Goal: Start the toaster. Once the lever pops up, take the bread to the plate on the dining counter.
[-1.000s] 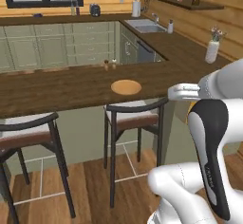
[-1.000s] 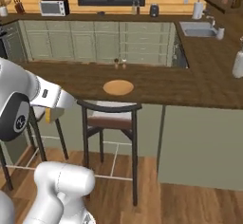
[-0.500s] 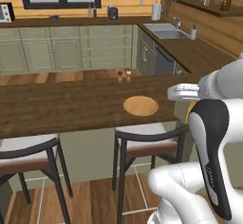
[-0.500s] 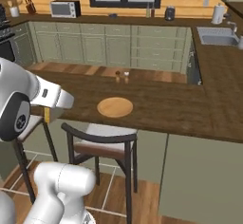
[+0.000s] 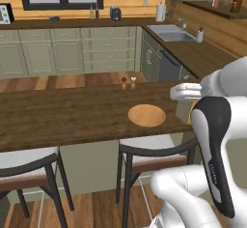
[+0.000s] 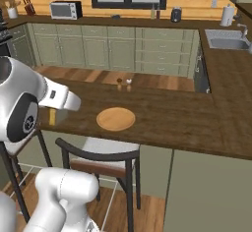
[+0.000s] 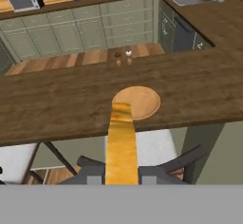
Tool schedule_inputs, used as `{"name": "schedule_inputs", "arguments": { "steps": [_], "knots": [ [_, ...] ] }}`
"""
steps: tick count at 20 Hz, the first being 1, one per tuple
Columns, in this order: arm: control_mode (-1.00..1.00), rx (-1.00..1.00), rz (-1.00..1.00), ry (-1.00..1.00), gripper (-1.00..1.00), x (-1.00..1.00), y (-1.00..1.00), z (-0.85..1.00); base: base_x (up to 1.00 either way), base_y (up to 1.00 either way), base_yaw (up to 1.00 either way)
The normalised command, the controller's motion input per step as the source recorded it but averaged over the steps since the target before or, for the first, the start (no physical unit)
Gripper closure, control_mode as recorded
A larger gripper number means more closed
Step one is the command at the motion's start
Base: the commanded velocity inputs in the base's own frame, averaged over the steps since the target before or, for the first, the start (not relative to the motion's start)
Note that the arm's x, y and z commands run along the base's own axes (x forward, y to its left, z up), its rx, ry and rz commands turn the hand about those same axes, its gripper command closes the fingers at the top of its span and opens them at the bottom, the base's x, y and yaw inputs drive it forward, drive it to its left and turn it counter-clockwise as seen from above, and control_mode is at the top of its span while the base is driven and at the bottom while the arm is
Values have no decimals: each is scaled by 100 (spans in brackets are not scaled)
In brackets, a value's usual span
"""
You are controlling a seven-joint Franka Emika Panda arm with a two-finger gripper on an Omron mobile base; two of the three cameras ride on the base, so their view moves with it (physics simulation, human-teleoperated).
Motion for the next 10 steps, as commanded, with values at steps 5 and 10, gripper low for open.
{"name": "schedule_inputs", "arguments": {
  "steps": [5,10],
  "knots": [
    [-100,11,29,0,100,64,-78,-36,0,0,0],
    [-100,7,34,0,100,89,-46,-50,0,0,0]
  ]
}}
